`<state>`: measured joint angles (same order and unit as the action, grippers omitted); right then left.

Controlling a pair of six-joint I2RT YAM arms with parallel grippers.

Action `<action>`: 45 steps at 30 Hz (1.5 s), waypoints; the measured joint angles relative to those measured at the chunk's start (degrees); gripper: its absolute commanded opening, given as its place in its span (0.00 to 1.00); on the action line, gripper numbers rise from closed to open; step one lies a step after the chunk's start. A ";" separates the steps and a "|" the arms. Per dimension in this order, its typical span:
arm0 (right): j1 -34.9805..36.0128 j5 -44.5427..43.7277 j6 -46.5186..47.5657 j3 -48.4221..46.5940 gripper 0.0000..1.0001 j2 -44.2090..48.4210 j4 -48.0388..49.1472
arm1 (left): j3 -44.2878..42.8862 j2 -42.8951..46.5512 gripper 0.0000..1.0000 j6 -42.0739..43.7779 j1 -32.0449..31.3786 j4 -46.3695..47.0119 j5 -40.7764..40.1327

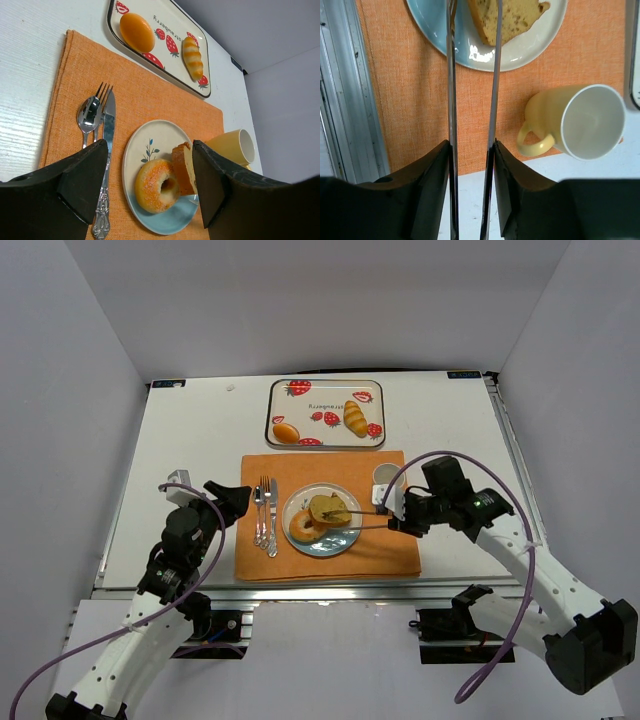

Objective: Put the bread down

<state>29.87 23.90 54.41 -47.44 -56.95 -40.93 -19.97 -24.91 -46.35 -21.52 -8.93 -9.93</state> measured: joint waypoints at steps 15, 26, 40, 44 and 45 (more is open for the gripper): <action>0.00 2.45 -2.99 -7.21 0.41 2.12 -2.32 | 0.00 -0.02 0.73 -0.09 0.00 -0.04 0.00; -5.22 0.72 -19.58 -11.26 0.00 1.70 6.08 | 0.00 -2.64 0.00 -0.20 0.00 2.12 2.23; -27.19 -17.57 -36.57 3.54 0.00 -5.29 36.00 | -1.57 -5.35 0.58 2.03 -0.02 1.01 3.52; -30.95 -18.82 -39.71 5.62 0.00 -14.34 39.56 | -3.82 -4.96 0.63 2.97 0.00 -1.38 3.13; -32.24 -18.93 -40.92 5.38 0.00 -16.74 40.44 | -4.26 -4.68 0.63 3.10 0.00 -1.73 2.93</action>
<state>-2.37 4.97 13.50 -42.06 -73.69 -0.49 -24.23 -29.58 -43.24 -21.52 -10.66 -7.01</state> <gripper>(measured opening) 0.190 0.624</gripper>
